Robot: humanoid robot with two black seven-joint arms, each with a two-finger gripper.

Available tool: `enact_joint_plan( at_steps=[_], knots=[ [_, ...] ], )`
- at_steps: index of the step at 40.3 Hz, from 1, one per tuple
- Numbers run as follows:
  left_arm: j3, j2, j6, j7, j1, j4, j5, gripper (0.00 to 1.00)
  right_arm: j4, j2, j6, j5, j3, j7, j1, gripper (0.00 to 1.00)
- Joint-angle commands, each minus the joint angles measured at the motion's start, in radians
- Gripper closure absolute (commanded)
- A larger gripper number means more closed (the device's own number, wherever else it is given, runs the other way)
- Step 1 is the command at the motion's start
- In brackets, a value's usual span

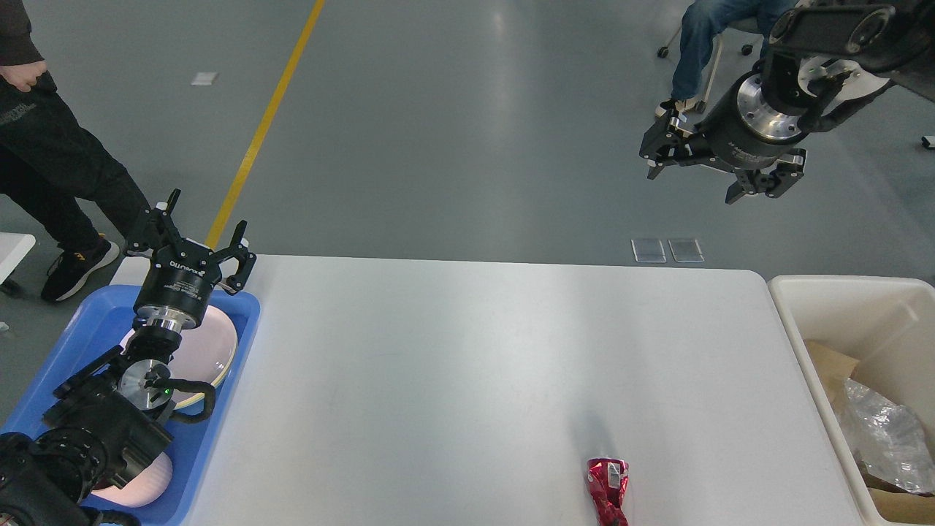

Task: Tidy desktop
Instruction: 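Bring the right gripper back over the table toward the red can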

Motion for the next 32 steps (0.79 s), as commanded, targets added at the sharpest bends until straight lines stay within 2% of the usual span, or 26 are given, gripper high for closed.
enact_joint_plan(
  at_steps=[1, 20, 24, 32],
  knots=[
    [0.0, 0.0, 0.0, 0.0, 0.0, 0.0, 0.0, 0.04, -0.021, -0.017, 0.011, -0.001, 0.005, 0.0, -0.002, 0.0],
    [0.0, 0.0, 0.0, 0.001, 0.0, 0.0, 0.0, 0.04, 0.023, -0.007, -0.018, -0.03, 0.022, -0.002, -0.072, 0.0],
    [0.0, 0.0, 0.0, 0.001, 0.0, 0.0, 0.0, 0.04, 0.056, -0.011, -0.084, -0.053, 0.024, -0.002, -0.071, 0.0],
    [0.0, 0.0, 0.0, 0.0, 0.0, 0.0, 0.0, 0.04, 0.241, -0.031, -0.312, -0.115, 0.032, 0.0, -0.036, 0.0]
  ],
)
